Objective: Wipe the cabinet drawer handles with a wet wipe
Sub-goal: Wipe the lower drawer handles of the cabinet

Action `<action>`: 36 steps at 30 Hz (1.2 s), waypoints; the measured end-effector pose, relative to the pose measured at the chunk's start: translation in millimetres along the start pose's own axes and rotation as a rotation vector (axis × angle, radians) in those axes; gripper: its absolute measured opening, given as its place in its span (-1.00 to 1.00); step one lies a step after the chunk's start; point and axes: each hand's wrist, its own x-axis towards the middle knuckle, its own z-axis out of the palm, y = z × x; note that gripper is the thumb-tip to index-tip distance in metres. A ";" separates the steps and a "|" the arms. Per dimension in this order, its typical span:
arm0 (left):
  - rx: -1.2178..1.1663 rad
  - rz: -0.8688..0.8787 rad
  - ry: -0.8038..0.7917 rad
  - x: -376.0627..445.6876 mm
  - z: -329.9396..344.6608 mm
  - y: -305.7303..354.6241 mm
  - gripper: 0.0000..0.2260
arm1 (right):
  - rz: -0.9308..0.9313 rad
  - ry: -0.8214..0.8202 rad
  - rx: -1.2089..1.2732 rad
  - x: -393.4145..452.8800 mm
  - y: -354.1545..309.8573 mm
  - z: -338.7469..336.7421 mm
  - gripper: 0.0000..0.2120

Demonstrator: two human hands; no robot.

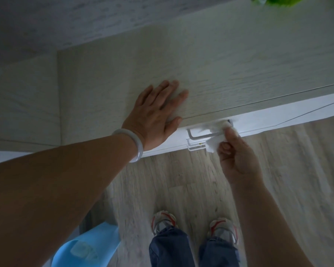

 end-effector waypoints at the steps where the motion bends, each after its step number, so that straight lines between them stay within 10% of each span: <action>1: -0.002 0.001 0.003 -0.4 0.4 -0.3 -0.46 | 0.003 0.011 -0.013 -1.0 -4.1 -1.1 -0.87; 26: 0.006 0.010 0.029 -0.2 1.2 -0.1 -0.47 | -0.528 0.362 -1.323 -4.5 -29.4 31.0 -0.77; 36: -0.004 0.008 0.023 0.2 1.1 0.3 -0.47 | -0.280 0.350 -0.796 -13.9 -24.8 25.3 -0.74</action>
